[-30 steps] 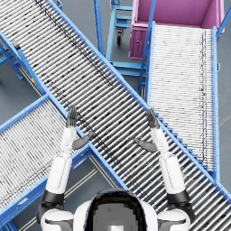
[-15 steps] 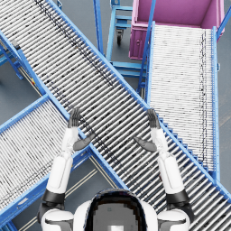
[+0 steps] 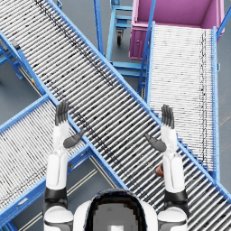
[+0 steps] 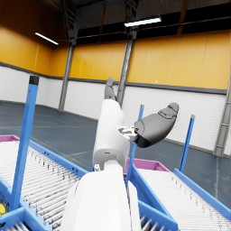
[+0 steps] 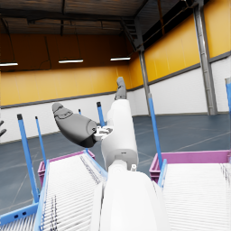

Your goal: Pick up the oil and place it on the left assembly line, put the cola on the right, and keep Sprite still

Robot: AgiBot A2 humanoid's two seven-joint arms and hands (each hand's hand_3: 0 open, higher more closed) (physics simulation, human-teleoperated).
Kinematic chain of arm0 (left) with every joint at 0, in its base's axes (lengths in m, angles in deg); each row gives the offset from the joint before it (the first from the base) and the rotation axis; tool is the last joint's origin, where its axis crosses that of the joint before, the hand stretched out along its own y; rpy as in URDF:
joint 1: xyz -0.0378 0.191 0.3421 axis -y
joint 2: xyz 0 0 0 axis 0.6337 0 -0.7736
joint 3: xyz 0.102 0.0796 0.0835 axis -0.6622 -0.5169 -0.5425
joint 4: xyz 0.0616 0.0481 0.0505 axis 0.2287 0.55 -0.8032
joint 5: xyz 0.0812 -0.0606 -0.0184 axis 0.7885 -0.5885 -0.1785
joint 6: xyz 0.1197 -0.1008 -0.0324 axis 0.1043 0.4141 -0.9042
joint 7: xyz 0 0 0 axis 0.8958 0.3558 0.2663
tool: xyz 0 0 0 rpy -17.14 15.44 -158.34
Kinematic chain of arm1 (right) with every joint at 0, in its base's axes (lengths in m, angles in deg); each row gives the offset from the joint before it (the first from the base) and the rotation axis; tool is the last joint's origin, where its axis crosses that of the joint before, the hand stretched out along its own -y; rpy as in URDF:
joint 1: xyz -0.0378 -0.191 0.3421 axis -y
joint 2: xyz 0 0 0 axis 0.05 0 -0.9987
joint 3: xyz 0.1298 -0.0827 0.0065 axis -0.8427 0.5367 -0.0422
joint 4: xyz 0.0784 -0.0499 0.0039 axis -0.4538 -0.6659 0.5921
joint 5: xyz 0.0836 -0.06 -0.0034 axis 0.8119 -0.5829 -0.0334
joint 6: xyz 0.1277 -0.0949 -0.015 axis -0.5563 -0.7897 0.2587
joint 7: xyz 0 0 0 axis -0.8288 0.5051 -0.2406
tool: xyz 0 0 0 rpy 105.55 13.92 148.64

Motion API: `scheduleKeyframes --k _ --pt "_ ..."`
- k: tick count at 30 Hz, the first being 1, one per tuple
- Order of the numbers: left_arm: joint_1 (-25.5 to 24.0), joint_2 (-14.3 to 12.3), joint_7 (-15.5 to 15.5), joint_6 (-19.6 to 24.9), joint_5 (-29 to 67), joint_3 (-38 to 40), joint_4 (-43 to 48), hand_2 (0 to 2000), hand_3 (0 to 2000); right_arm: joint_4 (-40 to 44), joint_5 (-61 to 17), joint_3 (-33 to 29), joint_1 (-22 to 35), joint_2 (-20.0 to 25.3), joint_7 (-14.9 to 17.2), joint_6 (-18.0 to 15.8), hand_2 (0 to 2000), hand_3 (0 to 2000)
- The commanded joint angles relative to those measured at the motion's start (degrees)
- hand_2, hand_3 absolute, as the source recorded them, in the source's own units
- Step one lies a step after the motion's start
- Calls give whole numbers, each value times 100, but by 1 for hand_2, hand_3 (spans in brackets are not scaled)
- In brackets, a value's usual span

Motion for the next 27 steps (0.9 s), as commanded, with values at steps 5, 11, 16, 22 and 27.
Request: scheduleKeyframes --k 5,11,16,22,27 --pt "269 -65 -1 1 249 524 -49 0 0 17 -759 -452 122 61 -1 1 0 0" --pt "356 -105 -1 1 1583 722 -107 0 0 71 -2097 -656 185 105 -1 1 0 0" --pt "394 -134 -1 1 1852 787 -113 0 0 74 -2366 -817 185 133 -1 1 0 0" --pt "441 -157 -1 1 1906 991 -196 0 0 142 -2419 -1053 177 160 -1 1 0 0" --pt "449 -174 -1 1 1912 1106 -164 0 0 141 -2426 -1062 106 190 -1 1 0 0"
